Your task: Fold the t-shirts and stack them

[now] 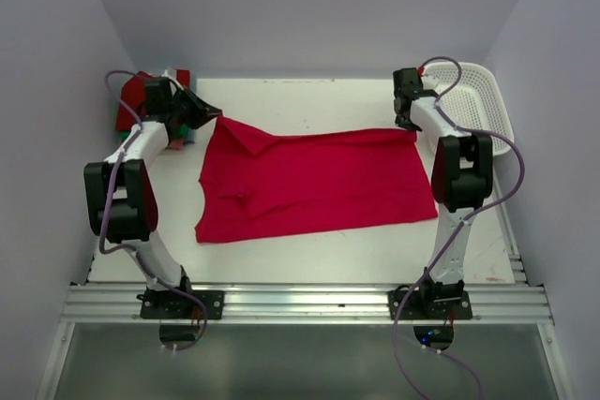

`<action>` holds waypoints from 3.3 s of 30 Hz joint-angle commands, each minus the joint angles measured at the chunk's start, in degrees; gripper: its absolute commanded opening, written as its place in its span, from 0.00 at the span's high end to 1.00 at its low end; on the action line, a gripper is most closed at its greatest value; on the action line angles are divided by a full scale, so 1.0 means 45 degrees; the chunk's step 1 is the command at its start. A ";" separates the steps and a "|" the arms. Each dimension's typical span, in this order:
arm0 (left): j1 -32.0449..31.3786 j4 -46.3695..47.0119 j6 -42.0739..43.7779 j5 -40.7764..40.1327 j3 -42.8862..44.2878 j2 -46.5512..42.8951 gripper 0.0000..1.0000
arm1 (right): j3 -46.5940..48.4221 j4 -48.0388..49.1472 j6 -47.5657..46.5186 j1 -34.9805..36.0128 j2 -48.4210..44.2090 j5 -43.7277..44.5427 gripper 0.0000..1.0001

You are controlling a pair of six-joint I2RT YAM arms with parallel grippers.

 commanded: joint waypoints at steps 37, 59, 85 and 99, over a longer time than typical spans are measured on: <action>-0.0283 0.3369 0.0293 -0.2217 -0.6008 -0.8131 0.00 | -0.3428 0.2770 -0.1941 0.5118 -0.4615 -0.8493 0.40; -0.0557 -0.2240 0.3185 -0.2821 -0.9996 -1.3239 0.30 | 0.8290 -0.4439 -0.4950 1.1859 0.3712 -0.5863 0.30; -0.0616 -0.2103 0.2541 -0.3096 -1.0837 -1.3532 0.36 | 0.8511 -0.3036 -0.5009 1.1938 0.4711 -0.2385 0.67; -0.0635 -0.2064 0.2638 -0.2803 -1.0856 -1.3415 0.37 | 0.8451 -0.3035 -0.5478 1.1782 0.4436 -0.0958 0.75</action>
